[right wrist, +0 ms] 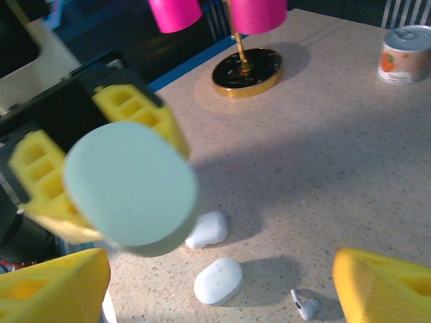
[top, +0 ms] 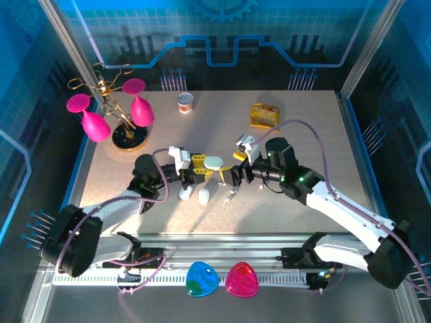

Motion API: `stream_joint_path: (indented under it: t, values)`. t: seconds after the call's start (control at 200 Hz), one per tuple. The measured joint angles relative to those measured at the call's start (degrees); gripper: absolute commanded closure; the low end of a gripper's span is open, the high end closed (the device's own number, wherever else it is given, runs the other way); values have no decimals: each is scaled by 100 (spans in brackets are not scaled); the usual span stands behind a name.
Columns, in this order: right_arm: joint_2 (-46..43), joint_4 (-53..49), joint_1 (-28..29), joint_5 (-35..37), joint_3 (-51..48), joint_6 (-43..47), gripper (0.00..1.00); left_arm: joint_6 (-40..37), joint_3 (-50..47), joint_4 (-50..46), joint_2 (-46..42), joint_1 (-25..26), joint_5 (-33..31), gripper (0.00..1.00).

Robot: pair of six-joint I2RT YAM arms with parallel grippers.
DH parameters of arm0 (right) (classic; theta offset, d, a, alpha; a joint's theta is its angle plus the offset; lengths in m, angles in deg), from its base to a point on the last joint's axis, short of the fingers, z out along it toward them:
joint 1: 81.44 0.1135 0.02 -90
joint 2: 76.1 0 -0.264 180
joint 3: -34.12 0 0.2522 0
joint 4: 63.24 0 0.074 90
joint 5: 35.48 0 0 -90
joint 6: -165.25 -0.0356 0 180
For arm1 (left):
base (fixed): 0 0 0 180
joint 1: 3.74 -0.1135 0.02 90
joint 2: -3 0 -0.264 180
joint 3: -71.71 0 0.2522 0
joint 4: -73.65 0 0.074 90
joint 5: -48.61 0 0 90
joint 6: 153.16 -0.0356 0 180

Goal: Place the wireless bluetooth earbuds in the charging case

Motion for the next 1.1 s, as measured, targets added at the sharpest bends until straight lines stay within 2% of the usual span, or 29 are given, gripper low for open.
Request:
stream_joint_path:
  t: [0.635, 1.101]
  values:
    - [11, 33, -133, -39, 221, -120, 16, 166, 0, 164, 42, -39, 136, 81]
    - [184, 179, -184, 284, 474, -275, 17, 304, 0, 356, 136, -85, 251, 81]
